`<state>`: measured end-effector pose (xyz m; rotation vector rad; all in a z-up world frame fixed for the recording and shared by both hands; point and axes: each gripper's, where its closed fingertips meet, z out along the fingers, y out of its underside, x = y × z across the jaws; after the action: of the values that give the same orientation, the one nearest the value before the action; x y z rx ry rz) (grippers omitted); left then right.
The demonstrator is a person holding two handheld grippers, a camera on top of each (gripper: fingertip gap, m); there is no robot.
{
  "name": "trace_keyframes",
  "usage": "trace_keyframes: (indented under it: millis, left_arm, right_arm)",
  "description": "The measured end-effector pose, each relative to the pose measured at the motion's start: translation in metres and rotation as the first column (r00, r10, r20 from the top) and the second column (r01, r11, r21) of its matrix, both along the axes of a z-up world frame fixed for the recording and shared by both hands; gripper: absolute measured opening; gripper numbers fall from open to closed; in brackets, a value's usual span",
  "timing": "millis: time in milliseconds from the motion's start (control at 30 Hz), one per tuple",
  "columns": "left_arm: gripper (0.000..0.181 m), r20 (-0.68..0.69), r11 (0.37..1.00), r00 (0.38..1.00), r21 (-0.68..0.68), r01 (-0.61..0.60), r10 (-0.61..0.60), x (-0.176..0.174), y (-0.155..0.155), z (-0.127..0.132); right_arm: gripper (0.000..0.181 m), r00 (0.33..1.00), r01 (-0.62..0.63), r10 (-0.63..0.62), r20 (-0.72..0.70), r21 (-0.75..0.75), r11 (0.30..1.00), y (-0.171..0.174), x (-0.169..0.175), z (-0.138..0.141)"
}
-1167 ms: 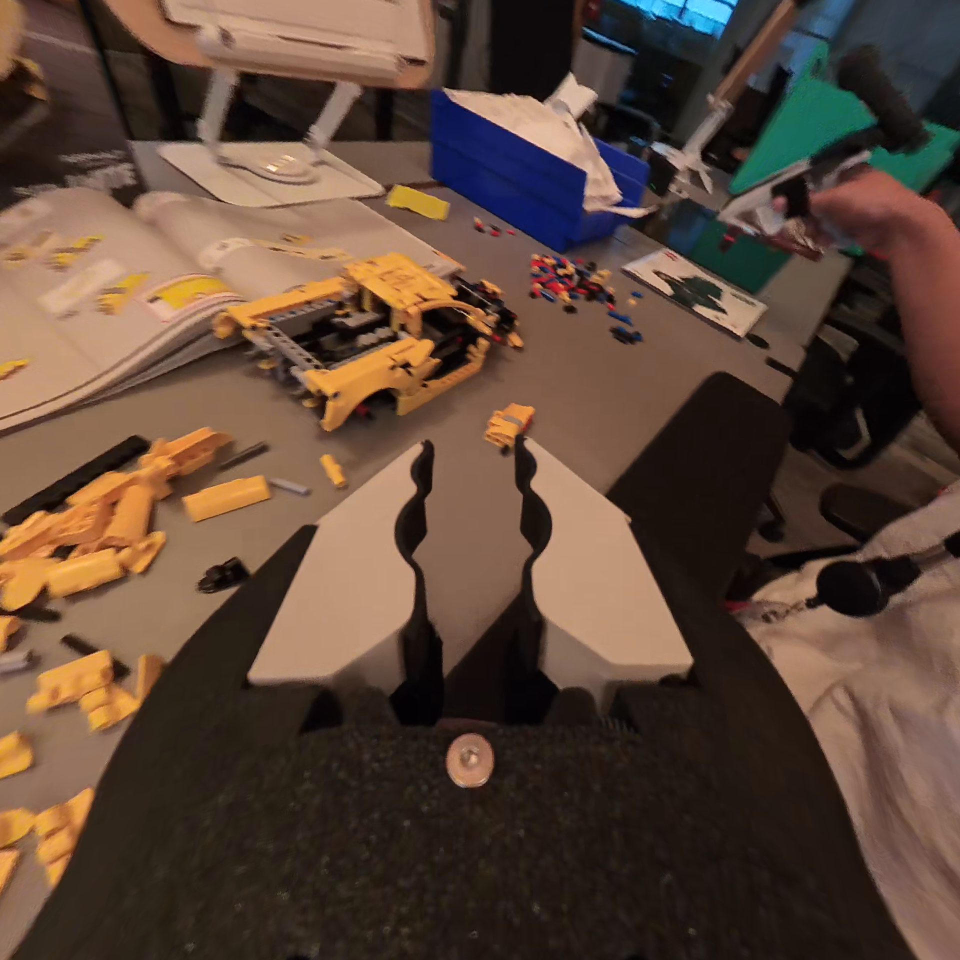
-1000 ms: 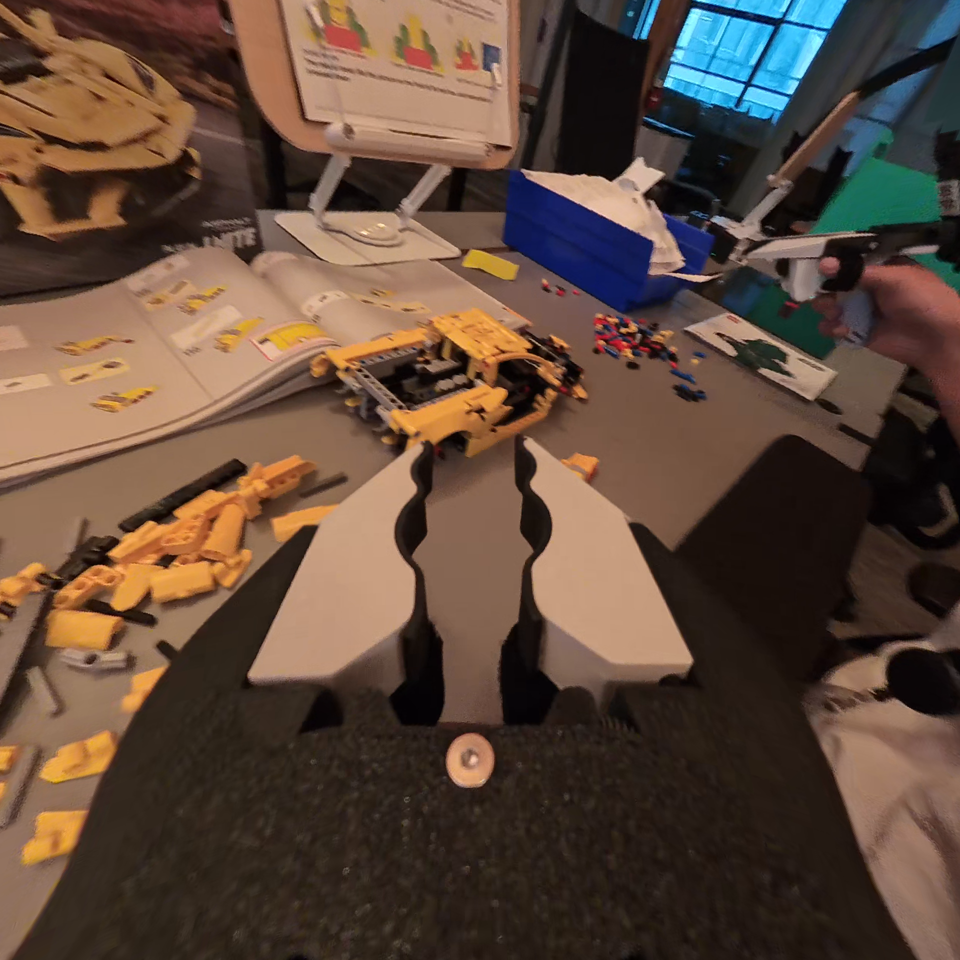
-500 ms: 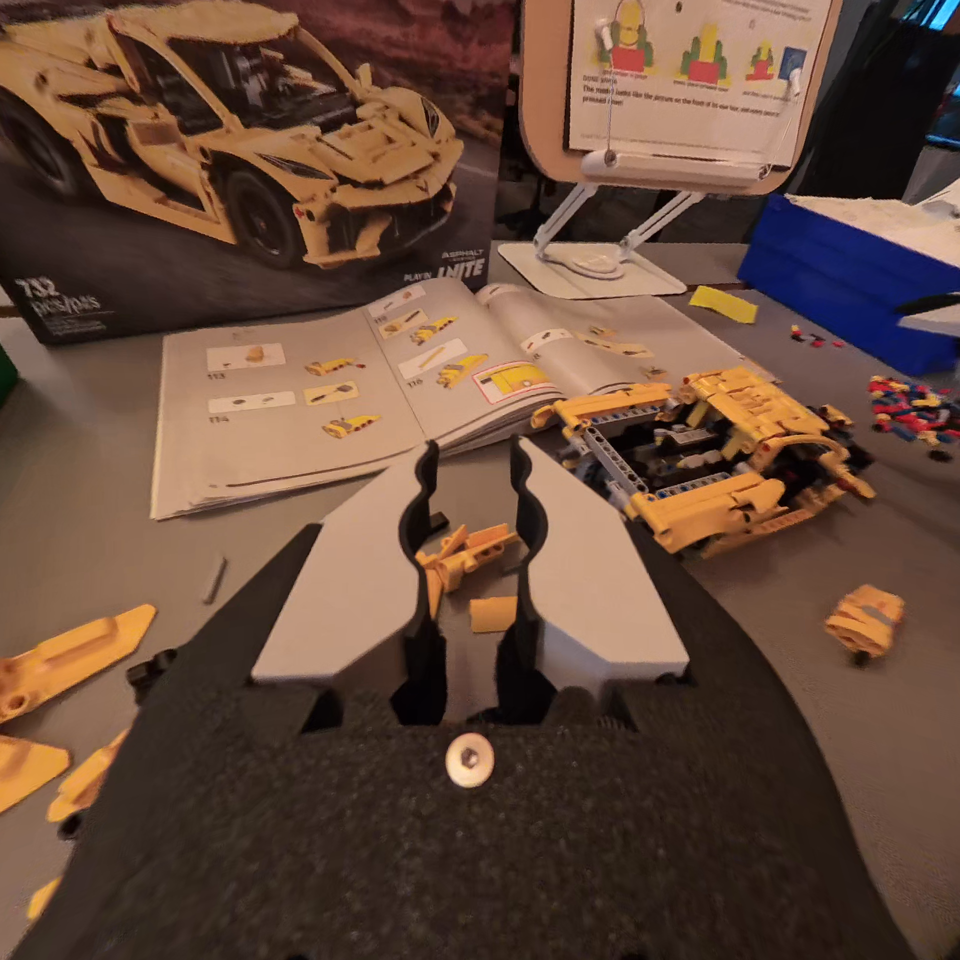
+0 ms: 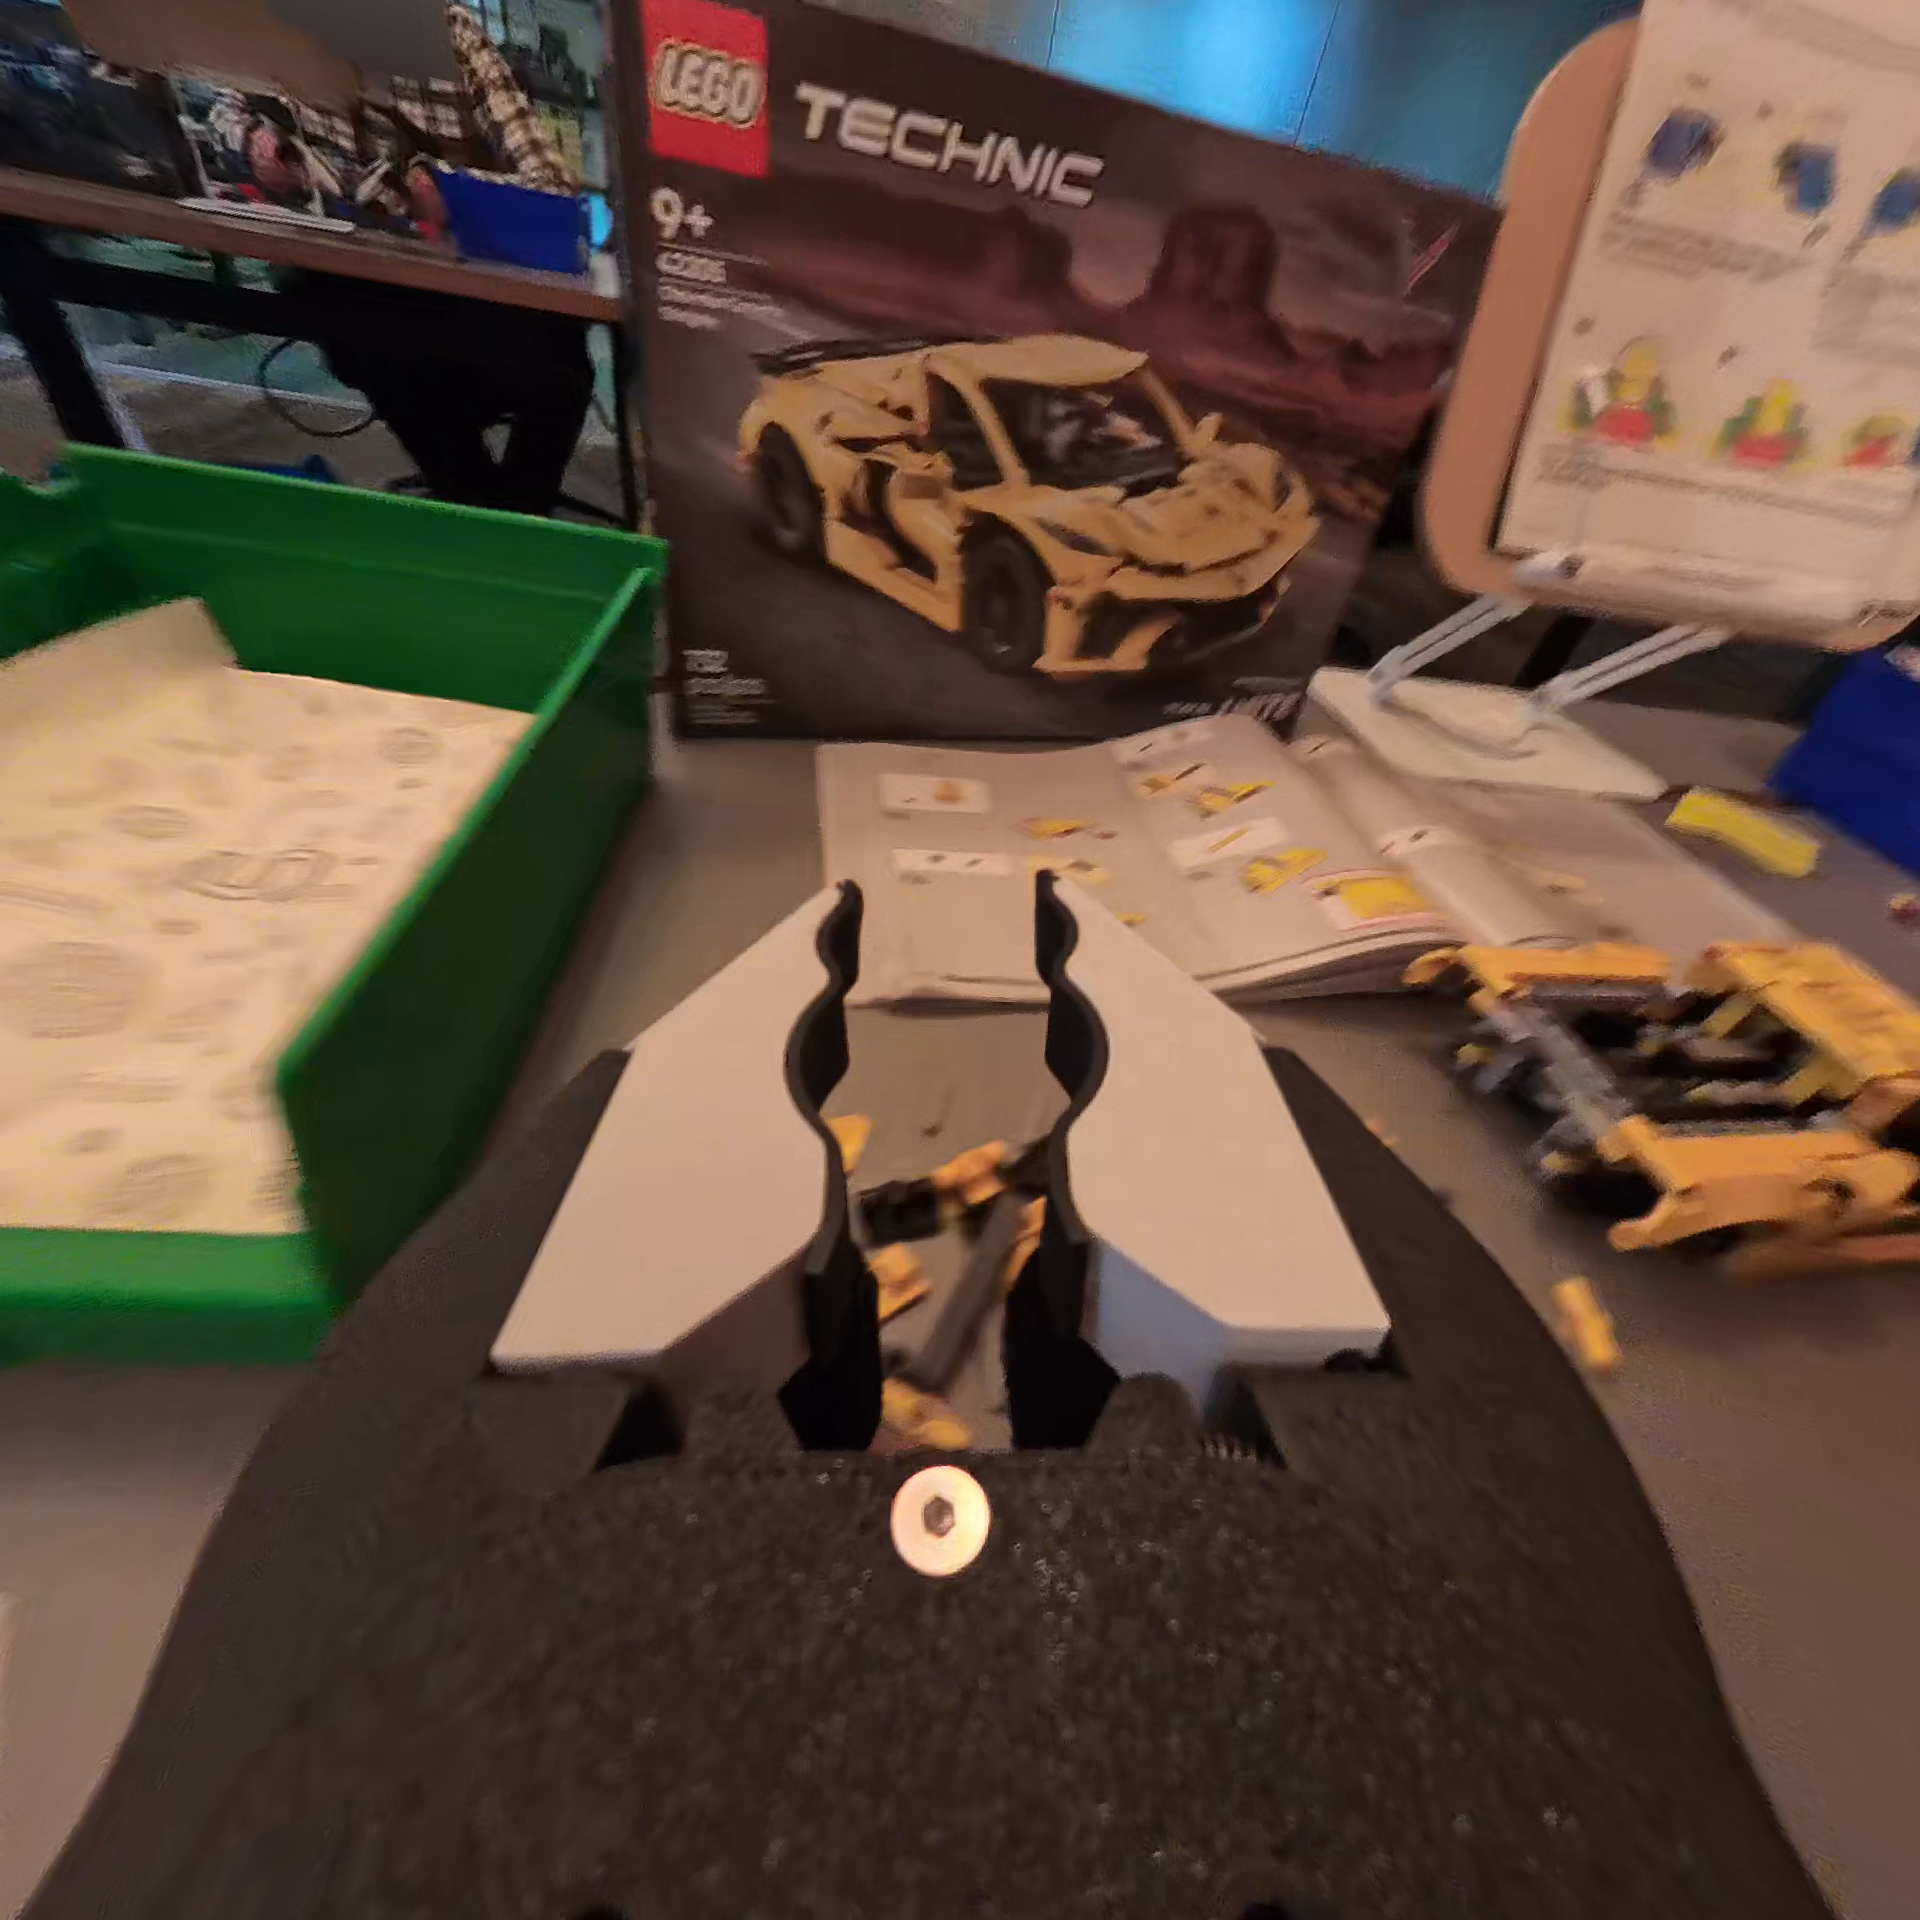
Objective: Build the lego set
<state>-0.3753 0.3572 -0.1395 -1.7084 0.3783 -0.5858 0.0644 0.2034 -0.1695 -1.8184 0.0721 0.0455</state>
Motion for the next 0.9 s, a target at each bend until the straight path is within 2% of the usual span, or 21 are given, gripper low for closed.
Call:
trace_keyframes:
  millis: [100, 167, 267, 367, 433, 533, 633, 733, 900]
  left_arm:
    - [0.037, -0.173, 0.998, 0.985, -0.064, 0.000, -0.011, -0.032, 0.004, -0.012]
    - [0.037, -0.190, 0.980, 0.973, -0.172, 0.098, -0.130, -0.032, -0.008, -0.023]
    - [0.037, -0.160, 0.909, 0.931, -0.324, 0.263, -0.327, -0.014, -0.041, -0.040]
    - [0.037, -0.283, 0.859, 0.853, -0.413, 0.304, -0.438, -0.016, -0.068, -0.065]
    - [0.037, -0.342, 0.854, 0.827, -0.438, 0.280, -0.446, -0.032, -0.076, -0.072]
    - [0.037, -0.313, 0.845, 0.843, -0.464, 0.265, -0.437, -0.055, -0.088, -0.067]
    - [0.037, -0.352, 0.834, 0.820, -0.495, 0.245, -0.450, -0.072, -0.104, -0.072]
    - [0.037, -0.363, 0.808, 0.785, -0.521, 0.276, -0.502, -0.074, -0.121, -0.080]
    - [0.031, -0.400, 0.772, 0.713, -0.552, 0.314, -0.576, -0.071, -0.122, -0.101]
  right_arm:
    - [0.036, 1.000, -0.013, 0.013, -0.025, -0.010, 1.000, 0.000, -0.002, -0.002]
    - [0.037, 0.999, -0.015, 0.015, -0.035, 0.002, 1.000, 0.000, -0.002, 0.002]
    - [0.037, 0.999, -0.018, 0.018, -0.028, -0.003, 1.000, -0.001, -0.003, 0.002]
    - [0.036, 1.000, -0.024, 0.023, -0.021, -0.008, 1.000, -0.001, -0.006, 0.001]
    - [0.036, 0.999, -0.031, 0.030, -0.023, -0.019, 0.999, -0.001, -0.007, -0.002]
    - [0.036, 0.998, -0.050, 0.049, -0.041, -0.019, 0.999, 0.000, -0.012, -0.002]
    - [0.036, 0.997, -0.068, 0.067, -0.040, -0.022, 0.997, 0.002, -0.017, -0.002]
    - [0.036, 0.997, -0.078, 0.078, -0.025, -0.026, 0.997, 0.002, -0.022, -0.002]
    - [0.036, 0.996, -0.084, 0.084, -0.014, -0.026, 0.996, 0.002, -0.025, -0.001]
